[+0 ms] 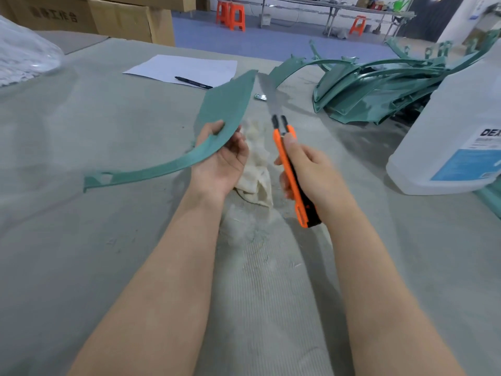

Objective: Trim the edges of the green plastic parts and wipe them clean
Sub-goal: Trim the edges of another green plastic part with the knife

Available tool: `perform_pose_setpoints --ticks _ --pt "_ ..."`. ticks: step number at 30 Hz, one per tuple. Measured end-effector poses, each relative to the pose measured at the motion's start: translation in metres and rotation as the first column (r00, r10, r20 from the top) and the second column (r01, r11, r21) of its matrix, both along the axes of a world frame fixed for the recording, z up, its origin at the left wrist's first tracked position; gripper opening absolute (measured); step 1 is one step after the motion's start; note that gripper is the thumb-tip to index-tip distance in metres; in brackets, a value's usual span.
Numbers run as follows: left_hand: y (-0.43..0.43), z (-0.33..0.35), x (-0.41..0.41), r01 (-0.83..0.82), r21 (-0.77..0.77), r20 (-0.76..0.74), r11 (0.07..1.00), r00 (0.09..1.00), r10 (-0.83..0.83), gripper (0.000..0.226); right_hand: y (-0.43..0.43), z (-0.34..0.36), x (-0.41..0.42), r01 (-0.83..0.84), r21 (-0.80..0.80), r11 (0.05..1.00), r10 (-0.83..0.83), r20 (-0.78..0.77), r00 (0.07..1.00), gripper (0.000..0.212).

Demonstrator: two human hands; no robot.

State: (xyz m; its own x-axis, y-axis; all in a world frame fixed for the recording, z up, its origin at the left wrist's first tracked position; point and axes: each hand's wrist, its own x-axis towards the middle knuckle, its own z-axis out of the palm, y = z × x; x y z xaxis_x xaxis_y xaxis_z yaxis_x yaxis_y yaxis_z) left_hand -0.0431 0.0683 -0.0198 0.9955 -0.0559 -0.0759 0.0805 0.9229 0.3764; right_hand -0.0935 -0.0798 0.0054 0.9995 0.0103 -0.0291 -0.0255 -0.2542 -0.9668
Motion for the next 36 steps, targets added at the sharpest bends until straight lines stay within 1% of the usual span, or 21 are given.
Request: perform_pose_setpoints --ticks 1,2,4,5,6,9,11,14,17,20,23,26,30,36 --pt "0.001 0.001 -0.003 0.014 -0.016 0.024 1.0 1.0 -0.013 0.032 -0.006 -0.002 0.003 0.07 -0.053 0.996 -0.07 -0.01 0.997 0.042" --pt "0.002 0.003 -0.005 0.022 -0.034 0.056 0.999 0.998 -0.02 0.028 -0.011 -0.005 0.005 0.105 -0.108 0.989 -0.108 -0.026 0.994 0.037" --pt "0.002 0.006 -0.007 0.059 -0.052 0.137 0.997 0.989 -0.052 0.027 -0.017 -0.01 0.007 0.106 -0.169 0.98 -0.116 -0.05 0.992 0.02" --pt "0.001 0.006 -0.007 0.087 -0.051 0.175 0.995 0.982 -0.077 0.028 -0.017 -0.012 0.008 0.095 -0.166 0.982 -0.105 -0.053 0.993 0.011" --pt "0.0 0.006 -0.008 0.121 -0.03 0.206 0.992 0.972 -0.113 0.029 -0.018 -0.012 0.008 0.079 -0.155 0.985 -0.089 -0.055 0.995 0.006" --pt "-0.005 0.008 -0.012 0.196 0.096 0.284 0.976 0.934 -0.216 0.033 -0.016 -0.014 0.009 0.011 -0.152 0.988 -0.018 -0.048 0.999 0.004" --pt "-0.008 0.008 -0.013 0.238 0.138 0.315 0.961 0.91 -0.271 0.033 -0.014 -0.013 0.009 -0.046 -0.127 0.991 0.04 -0.054 0.998 0.004" --pt "-0.011 0.009 -0.015 0.274 0.172 0.312 0.946 0.896 -0.316 0.031 -0.011 -0.014 0.009 -0.123 -0.117 0.986 0.115 -0.068 0.991 0.01" --pt "-0.011 0.01 -0.014 0.3 0.159 0.277 0.941 0.901 -0.334 0.027 -0.01 -0.014 0.009 -0.163 -0.132 0.978 0.152 -0.092 0.984 0.01" --pt "-0.011 0.011 -0.013 0.273 0.161 0.25 0.948 0.918 -0.307 0.022 -0.011 -0.012 0.008 -0.183 -0.142 0.973 0.168 -0.112 0.979 0.01" --pt "-0.008 0.012 -0.012 0.21 0.153 0.222 0.966 0.945 -0.241 0.026 -0.013 -0.009 0.005 -0.23 -0.172 0.958 0.207 -0.14 0.968 0.01" --pt "-0.004 0.011 -0.009 0.128 0.171 0.191 0.977 0.969 -0.16 0.021 -0.015 -0.004 0.001 -0.278 -0.2 0.939 0.249 -0.161 0.955 0.016" --pt "0.002 0.01 -0.006 0.061 0.187 0.147 0.98 0.985 -0.089 0.025 -0.019 0.003 -0.003 -0.322 -0.224 0.92 0.276 -0.213 0.937 0.022" --pt "0.011 0.011 -0.005 -0.027 0.118 0.083 0.993 0.996 0.017 0.025 -0.03 0.012 -0.008 -0.367 -0.234 0.9 0.304 -0.267 0.915 0.024"
